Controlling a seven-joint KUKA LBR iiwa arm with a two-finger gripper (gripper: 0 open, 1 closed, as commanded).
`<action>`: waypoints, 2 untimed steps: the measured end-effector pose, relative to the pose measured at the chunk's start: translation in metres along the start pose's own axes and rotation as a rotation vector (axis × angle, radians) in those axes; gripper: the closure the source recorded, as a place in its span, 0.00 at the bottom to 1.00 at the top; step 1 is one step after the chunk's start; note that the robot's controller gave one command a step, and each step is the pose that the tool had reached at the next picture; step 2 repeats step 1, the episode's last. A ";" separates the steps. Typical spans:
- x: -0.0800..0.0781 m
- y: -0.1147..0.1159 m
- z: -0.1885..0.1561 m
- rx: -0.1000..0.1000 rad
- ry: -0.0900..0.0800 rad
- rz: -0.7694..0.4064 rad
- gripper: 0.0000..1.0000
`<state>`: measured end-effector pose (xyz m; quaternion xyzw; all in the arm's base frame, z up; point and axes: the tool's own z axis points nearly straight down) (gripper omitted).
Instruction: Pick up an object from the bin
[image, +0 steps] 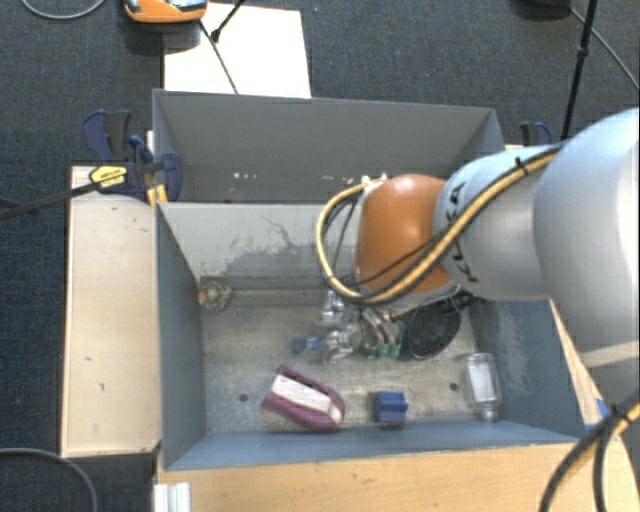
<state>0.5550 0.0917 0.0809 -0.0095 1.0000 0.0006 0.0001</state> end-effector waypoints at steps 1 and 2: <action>-0.011 0.018 -0.121 -0.001 -0.011 -0.036 1.00; -0.011 0.018 -0.121 -0.001 -0.011 -0.036 1.00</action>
Offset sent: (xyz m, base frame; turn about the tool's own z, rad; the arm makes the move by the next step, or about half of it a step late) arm 0.0082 0.0177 0.1159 -0.0435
